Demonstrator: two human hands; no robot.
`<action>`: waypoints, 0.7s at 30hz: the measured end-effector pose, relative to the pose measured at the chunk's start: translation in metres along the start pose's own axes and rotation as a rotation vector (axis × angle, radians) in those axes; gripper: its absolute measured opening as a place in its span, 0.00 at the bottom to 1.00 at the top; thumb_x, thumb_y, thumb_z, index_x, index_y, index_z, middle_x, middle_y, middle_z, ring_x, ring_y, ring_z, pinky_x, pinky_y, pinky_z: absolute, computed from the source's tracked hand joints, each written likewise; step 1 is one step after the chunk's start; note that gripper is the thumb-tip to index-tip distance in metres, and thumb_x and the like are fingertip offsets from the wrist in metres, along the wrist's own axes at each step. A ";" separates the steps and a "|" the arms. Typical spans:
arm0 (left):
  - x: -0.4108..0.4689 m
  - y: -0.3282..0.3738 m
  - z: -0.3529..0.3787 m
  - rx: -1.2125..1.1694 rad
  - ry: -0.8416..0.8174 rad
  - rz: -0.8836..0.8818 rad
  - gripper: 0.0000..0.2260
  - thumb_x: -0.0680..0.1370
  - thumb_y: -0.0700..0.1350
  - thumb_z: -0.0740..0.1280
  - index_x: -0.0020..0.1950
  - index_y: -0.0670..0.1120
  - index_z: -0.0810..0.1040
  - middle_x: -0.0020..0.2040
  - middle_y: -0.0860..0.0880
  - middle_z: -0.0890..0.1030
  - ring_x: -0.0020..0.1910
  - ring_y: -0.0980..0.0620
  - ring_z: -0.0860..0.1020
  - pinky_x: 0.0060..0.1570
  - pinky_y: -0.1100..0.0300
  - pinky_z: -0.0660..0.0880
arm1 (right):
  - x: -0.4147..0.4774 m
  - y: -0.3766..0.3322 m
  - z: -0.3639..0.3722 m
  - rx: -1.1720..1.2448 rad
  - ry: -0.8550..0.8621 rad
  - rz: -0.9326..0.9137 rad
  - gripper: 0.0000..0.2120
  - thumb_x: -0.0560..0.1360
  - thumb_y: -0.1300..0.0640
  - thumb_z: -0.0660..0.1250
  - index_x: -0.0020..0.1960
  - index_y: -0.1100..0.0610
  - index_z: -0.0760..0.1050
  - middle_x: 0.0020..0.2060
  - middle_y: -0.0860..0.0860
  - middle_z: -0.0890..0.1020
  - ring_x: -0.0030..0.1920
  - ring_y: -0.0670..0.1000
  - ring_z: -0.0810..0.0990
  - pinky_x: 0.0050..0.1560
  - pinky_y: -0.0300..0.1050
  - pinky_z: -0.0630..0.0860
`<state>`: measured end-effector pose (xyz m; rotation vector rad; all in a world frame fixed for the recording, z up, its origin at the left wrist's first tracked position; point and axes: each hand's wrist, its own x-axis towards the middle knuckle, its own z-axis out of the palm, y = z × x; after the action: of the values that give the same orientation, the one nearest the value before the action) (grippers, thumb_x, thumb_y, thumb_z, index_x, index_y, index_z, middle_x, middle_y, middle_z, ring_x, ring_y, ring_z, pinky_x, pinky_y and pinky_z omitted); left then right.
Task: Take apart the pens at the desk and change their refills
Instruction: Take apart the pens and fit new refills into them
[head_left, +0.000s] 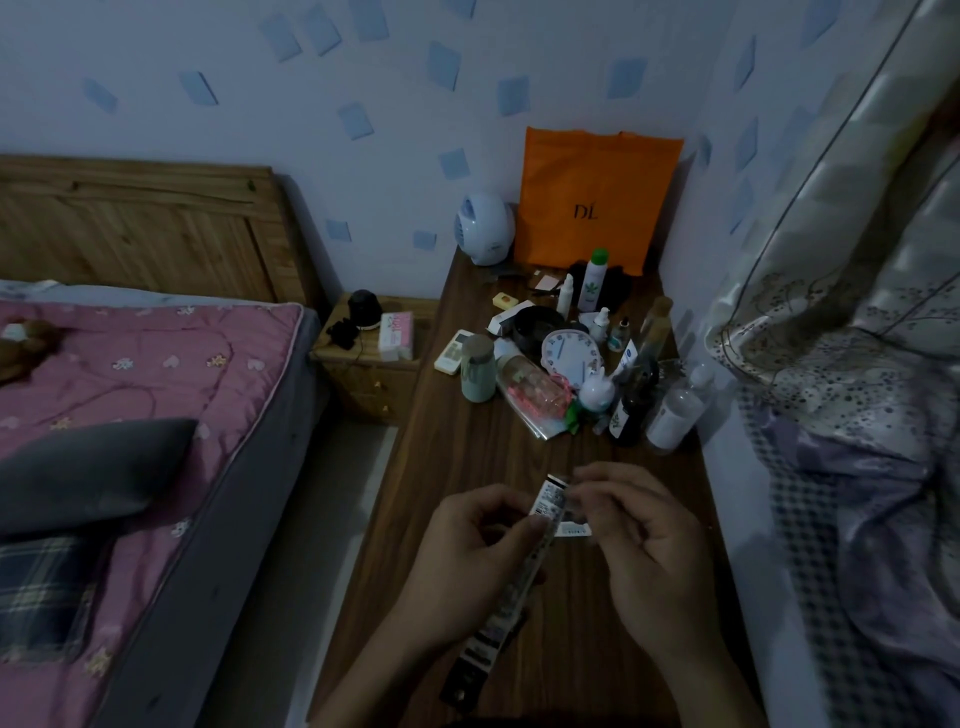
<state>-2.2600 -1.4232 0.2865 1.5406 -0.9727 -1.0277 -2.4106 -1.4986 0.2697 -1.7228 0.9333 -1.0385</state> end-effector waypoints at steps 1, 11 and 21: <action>0.000 0.000 0.000 -0.020 0.002 -0.006 0.04 0.78 0.39 0.69 0.47 0.42 0.84 0.43 0.43 0.86 0.38 0.44 0.85 0.35 0.62 0.80 | 0.000 0.000 0.001 0.000 0.004 -0.003 0.10 0.77 0.43 0.64 0.49 0.42 0.83 0.52 0.42 0.83 0.50 0.45 0.84 0.43 0.34 0.80; -0.002 -0.004 0.002 0.017 -0.057 -0.019 0.04 0.78 0.43 0.69 0.48 0.49 0.84 0.44 0.48 0.86 0.37 0.49 0.85 0.35 0.63 0.79 | 0.007 -0.001 0.009 0.323 0.154 0.224 0.11 0.75 0.45 0.66 0.42 0.50 0.81 0.35 0.48 0.83 0.37 0.44 0.81 0.37 0.38 0.78; -0.004 -0.003 0.001 0.061 -0.080 0.015 0.04 0.78 0.46 0.69 0.48 0.53 0.83 0.45 0.51 0.86 0.37 0.51 0.85 0.37 0.55 0.82 | 0.007 -0.008 0.004 0.701 -0.053 0.382 0.07 0.67 0.56 0.69 0.36 0.56 0.85 0.33 0.52 0.83 0.37 0.46 0.82 0.38 0.40 0.80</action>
<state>-2.2617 -1.4196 0.2841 1.5497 -1.0784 -1.0651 -2.4032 -1.5015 0.2778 -0.9436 0.7072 -0.9092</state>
